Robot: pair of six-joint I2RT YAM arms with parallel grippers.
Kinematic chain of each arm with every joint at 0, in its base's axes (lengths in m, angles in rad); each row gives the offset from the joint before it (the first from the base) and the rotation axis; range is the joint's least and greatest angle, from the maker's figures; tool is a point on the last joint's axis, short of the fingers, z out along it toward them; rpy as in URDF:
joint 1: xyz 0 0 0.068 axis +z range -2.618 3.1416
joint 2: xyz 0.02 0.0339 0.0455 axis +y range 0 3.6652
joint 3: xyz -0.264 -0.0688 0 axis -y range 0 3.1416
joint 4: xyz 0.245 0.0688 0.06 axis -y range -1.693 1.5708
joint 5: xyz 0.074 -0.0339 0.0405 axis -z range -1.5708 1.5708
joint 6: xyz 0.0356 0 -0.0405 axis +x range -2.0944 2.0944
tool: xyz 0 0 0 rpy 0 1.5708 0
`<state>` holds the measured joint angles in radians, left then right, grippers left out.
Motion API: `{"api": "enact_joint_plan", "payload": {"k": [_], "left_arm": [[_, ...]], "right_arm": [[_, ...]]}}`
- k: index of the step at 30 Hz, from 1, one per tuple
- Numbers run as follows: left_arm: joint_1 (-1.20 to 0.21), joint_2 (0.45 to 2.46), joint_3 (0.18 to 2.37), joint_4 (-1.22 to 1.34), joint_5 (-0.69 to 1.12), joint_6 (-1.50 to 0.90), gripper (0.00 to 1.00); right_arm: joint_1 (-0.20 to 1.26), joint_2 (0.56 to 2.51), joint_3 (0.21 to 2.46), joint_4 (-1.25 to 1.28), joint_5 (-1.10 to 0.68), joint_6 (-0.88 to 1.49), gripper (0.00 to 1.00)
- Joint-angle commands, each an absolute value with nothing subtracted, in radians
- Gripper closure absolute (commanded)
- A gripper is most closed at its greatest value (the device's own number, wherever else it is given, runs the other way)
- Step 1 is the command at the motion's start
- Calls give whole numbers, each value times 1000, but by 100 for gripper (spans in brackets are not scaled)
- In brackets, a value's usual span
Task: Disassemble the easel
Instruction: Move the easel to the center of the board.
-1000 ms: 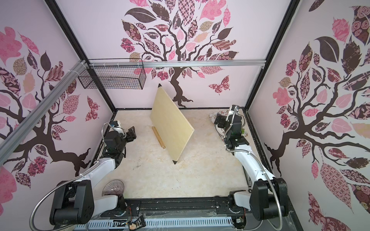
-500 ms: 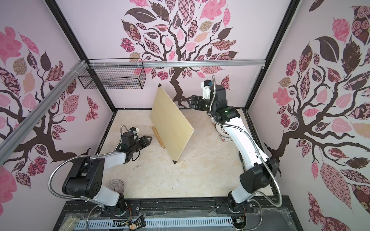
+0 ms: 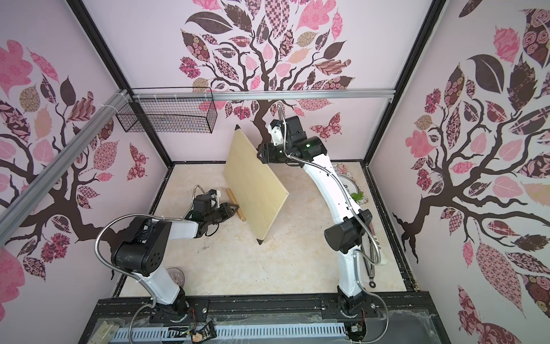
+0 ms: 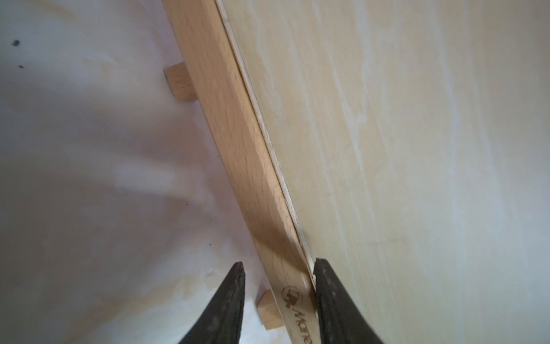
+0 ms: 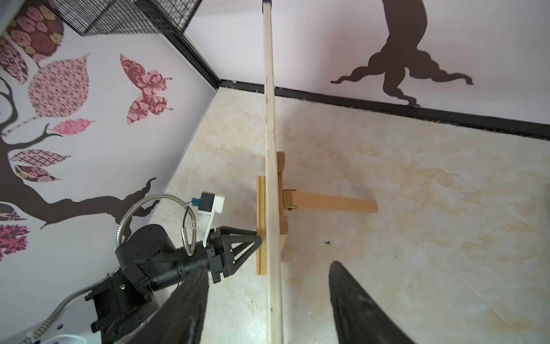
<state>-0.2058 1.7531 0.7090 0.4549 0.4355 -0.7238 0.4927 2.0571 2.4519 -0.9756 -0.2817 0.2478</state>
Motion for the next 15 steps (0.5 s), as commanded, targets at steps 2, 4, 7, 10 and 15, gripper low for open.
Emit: {"api": "enact_joint_plan", "payload": {"k": [2,4,7,10,15], "left_arm": [[-212,1801,752,452,453,-735,70],[-213,1818,768,452,461,-736,72],[-220,1842,797,451,464,-739,74],[-232,1871,838,450,454,-740,77],[-259,1930,940,420,451,-729,81]], "right_arm": [[501,2094,2483,-1089,-251,216,39],[501,2095,2474,-1083,-266,210,41],[501,2100,2474,-1093,-260,200,43],[499,2098,2468,-1098,-211,201,45],[488,2092,2452,-1100,-190,211,48]]}}
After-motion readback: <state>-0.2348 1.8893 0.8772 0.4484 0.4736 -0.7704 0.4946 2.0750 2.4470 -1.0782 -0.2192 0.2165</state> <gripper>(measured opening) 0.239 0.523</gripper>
